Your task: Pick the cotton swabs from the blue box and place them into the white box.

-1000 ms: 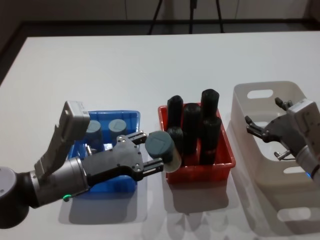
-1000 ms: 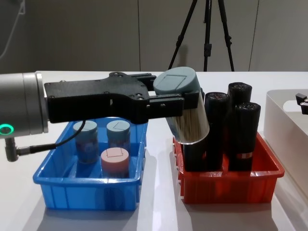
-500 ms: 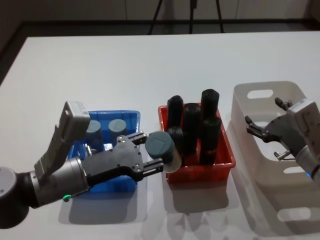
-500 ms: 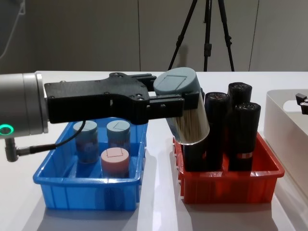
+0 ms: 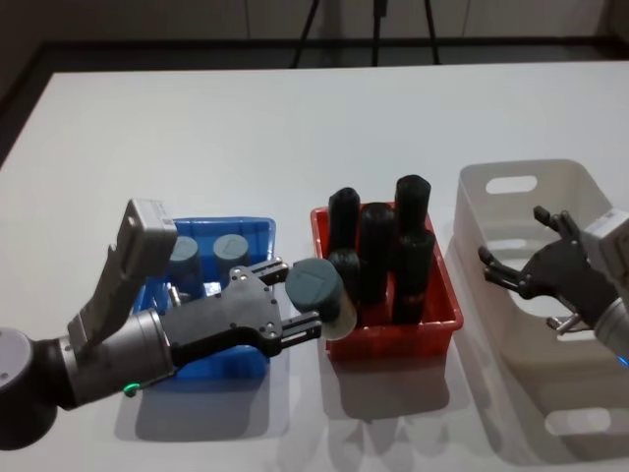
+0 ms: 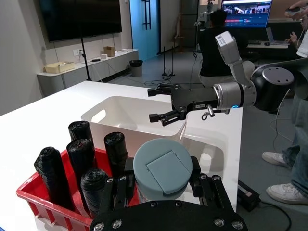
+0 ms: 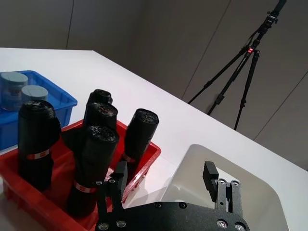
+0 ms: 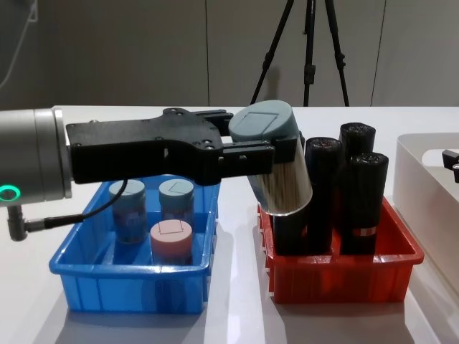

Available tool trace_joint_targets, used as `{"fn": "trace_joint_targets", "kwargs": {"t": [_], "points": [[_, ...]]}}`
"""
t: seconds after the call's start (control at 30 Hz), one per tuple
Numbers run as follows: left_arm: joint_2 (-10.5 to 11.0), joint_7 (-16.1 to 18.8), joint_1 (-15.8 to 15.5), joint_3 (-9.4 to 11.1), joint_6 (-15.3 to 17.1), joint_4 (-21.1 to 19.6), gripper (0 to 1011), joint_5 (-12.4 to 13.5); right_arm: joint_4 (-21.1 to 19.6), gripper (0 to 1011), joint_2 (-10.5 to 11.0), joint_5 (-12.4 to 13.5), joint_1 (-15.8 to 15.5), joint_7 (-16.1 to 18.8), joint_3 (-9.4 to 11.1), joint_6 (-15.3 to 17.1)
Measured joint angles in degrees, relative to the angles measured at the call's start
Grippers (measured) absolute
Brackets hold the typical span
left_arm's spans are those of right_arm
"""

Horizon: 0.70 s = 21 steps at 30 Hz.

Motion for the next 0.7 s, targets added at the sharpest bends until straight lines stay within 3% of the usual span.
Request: {"fn": "trace_joint_targets", "kwargs": {"t": [0.7], "points": [[0.00,0.00,0.00,0.00,0.00,0.00,652,0.00,-4.85,1001,1.55,3.42,-2.86,11.91,1.27,-2.59]]}}
